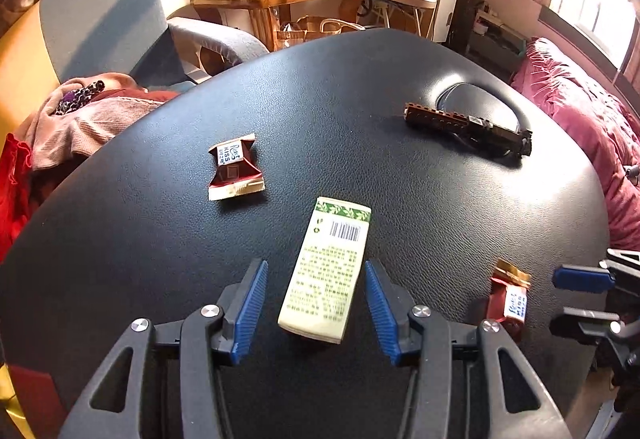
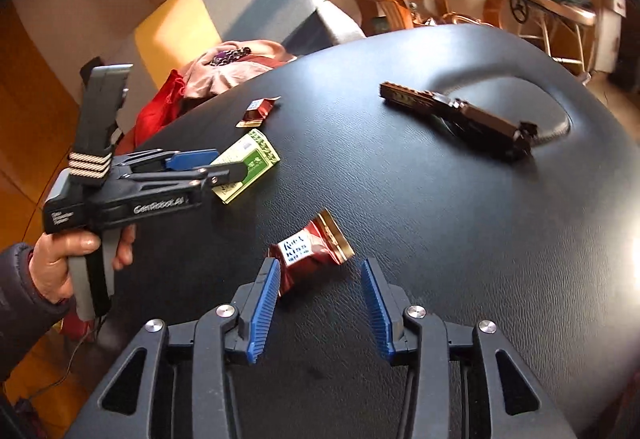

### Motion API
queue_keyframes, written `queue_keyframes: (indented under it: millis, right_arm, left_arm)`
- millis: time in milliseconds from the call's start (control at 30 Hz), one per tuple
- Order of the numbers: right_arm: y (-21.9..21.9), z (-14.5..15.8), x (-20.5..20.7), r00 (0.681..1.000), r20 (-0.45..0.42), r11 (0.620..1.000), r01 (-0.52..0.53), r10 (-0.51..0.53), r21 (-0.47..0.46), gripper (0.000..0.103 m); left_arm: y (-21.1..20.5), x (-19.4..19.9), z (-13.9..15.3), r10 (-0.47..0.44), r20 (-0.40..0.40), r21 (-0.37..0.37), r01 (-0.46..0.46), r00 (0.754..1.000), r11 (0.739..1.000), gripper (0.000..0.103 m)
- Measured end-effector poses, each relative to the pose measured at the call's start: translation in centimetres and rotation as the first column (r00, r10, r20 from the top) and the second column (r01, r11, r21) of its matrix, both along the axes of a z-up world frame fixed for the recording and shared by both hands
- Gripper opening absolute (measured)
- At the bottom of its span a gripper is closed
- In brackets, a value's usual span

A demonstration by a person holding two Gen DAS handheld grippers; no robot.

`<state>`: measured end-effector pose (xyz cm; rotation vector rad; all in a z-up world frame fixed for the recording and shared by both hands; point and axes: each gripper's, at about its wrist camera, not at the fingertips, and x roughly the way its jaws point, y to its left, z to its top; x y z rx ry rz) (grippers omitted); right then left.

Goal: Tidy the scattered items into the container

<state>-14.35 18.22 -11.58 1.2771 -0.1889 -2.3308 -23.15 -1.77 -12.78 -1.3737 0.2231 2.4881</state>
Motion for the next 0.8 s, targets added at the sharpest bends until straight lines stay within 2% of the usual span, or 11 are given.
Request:
queue_keyframes:
  millis: [133, 167, 467, 633, 800]
  right_arm:
    - [0.5, -0.1, 0.3, 1.0, -0.003, 0.999, 0.031, -0.031, -0.009, 0.046]
    - [0.6, -0.1, 0.3, 0.999, -0.002, 0.999, 0.038, -0.038, -0.014, 0.046]
    - [-0.1, -0.5, 1.4, 0.997, -0.014, 0.997, 0.074, -0.074, 0.006, 0.046]
    - [-1.0, -1.1, 1.7, 0.995, -0.016, 0.995, 0.095, -0.095, 0.024, 0.046]
    - [-2.0, -1.5, 0.8, 0.986, -0.031, 0.985, 0.163, -0.161, 0.055, 0.048]
  left_arm:
    - [0.3, -0.3, -0.7, 0.006, 0.01, -0.008, -0.006, 1.0, 1.0, 0.032]
    - [0.3, -0.1, -0.9, 0.01, 0.007, -0.018, -0.01, 1.0, 1.0, 0.03]
    - [-2.8, 4.9, -1.1, 0.133, 0.03, 0.019, -0.133, 0.991, 0.991, 0.03]
    - [-4.8, 10.1, -1.0, 0.214, 0.041, 0.031, -0.215, 0.976, 0.976, 0.03]
    - [-6.5, 15.1, -1.2, 0.27, 0.041, 0.054, -0.272, 0.962, 0.961, 0.03]
